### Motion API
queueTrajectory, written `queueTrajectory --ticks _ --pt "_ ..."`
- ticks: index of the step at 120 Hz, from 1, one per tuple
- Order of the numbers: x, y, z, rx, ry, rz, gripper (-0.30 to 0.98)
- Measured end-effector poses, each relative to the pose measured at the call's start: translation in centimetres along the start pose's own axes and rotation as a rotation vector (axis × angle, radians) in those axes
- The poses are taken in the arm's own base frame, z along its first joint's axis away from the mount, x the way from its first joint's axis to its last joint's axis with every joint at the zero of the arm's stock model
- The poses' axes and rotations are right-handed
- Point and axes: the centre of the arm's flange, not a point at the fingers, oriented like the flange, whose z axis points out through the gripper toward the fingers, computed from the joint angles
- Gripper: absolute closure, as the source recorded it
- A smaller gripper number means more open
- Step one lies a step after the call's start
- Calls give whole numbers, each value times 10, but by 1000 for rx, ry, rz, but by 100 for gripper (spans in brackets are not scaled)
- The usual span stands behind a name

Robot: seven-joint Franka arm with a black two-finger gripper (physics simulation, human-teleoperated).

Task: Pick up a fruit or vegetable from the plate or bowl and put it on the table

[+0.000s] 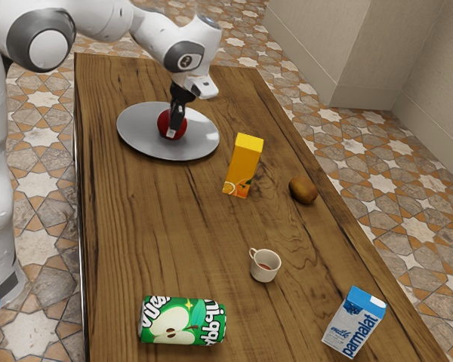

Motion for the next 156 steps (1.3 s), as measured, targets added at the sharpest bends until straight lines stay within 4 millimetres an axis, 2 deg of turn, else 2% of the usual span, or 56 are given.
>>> queueTrajectory --ticks 5,24,37,49,61,74,83,98,114,130,145,156 --pt "1 -2 1 -5 3 -1 6" --pt "6 -4 -9 -6 20 0 40" --pt "8 -4 -24 1 17 -10 48" --pt "4 -6 -53 11 22 -37 50" --pt "-5 -13 -93 31 45 -78 49" --pt "-12 -27 -138 73 89 -139 50" --pt "-12 -44 -159 109 114 -196 49" --pt "-8 -82 -148 147 123 -296 50" --pt "7 -118 -119 168 116 -383 50" --pt "30 -139 -94 179 122 -434 50" --pt "28 -154 -81 175 133 -490 49" --pt "28 -155 -82 170 147 -511 36"
